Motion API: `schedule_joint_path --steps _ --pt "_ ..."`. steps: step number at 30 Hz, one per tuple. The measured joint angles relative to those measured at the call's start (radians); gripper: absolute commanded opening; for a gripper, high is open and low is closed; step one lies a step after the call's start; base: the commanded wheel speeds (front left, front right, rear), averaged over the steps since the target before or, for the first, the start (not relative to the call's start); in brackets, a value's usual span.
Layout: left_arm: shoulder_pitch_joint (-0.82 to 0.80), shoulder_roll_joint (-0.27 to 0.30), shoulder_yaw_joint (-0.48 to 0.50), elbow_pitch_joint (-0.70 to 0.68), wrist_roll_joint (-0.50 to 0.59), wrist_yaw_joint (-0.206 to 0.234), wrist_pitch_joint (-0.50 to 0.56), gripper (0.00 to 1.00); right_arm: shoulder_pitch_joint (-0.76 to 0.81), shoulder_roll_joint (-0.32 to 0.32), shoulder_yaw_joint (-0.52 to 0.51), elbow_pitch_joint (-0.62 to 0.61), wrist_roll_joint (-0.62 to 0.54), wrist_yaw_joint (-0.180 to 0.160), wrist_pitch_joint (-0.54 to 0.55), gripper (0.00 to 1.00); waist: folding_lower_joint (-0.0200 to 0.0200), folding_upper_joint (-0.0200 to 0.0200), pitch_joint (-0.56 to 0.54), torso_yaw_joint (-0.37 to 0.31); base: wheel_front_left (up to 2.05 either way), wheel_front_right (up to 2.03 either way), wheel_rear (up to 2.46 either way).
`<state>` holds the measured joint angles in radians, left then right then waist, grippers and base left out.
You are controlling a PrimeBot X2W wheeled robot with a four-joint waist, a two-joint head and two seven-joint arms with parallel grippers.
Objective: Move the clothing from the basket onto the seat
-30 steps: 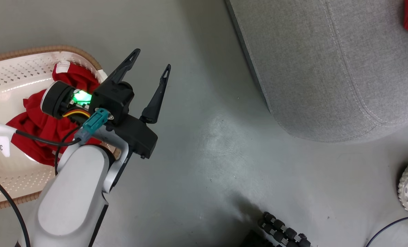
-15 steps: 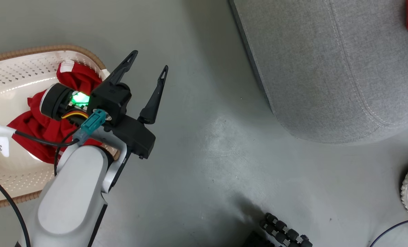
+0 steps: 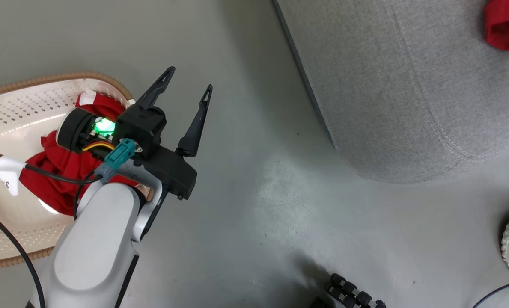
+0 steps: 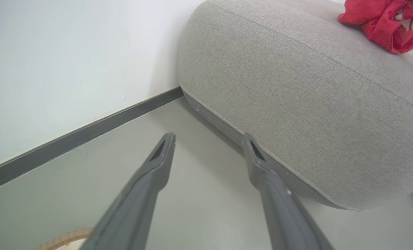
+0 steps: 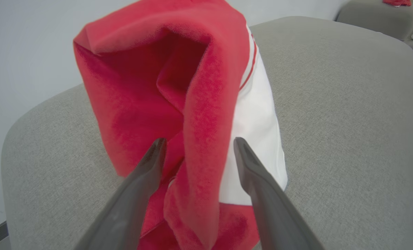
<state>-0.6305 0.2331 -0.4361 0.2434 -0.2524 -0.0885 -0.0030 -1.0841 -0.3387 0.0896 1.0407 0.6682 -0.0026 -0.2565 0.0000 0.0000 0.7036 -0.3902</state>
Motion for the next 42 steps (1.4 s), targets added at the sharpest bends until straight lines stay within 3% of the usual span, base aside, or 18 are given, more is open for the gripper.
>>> schedule_joint_path --steps 15,18,20,25,32,42 --pt "0.005 -0.038 -0.001 0.077 -0.031 0.000 -0.054 1.00 0.077 0.004 0.006 -0.052 -0.067 0.004 0.000 1.00 -0.0001 0.0000 -0.106 0.000 0.00 0.00 0.00" --pt "0.010 -0.039 0.001 0.093 -0.039 0.000 -0.069 1.00 0.115 0.046 0.021 -0.106 -0.106 -0.030 0.000 1.00 -0.0001 0.0000 -0.130 0.003 0.00 0.00 0.00" --pt "0.026 -0.040 0.003 0.100 -0.043 0.000 -0.078 1.00 0.140 0.069 0.029 -0.105 -0.109 -0.003 0.000 1.00 -0.0001 0.0000 -0.148 0.006 0.00 0.00 0.00" --pt "0.047 -0.056 0.002 0.122 -0.049 0.001 -0.092 1.00 0.150 0.011 0.024 -0.111 -0.114 0.032 0.000 1.00 -0.0002 -0.0001 -0.192 0.012 0.00 0.00 0.00" --pt "0.063 -0.074 0.004 0.138 -0.056 0.002 -0.118 1.00 0.180 0.047 0.042 -0.167 -0.149 0.030 0.000 1.00 -0.0002 0.0000 -0.246 0.033 0.00 0.00 0.00" --pt "0.077 -0.091 0.014 0.165 -0.070 0.011 -0.141 1.00 0.205 0.049 0.051 -0.217 -0.175 0.038 0.000 1.00 -0.0001 -0.0001 -0.295 0.082 0.00 0.00 0.00"
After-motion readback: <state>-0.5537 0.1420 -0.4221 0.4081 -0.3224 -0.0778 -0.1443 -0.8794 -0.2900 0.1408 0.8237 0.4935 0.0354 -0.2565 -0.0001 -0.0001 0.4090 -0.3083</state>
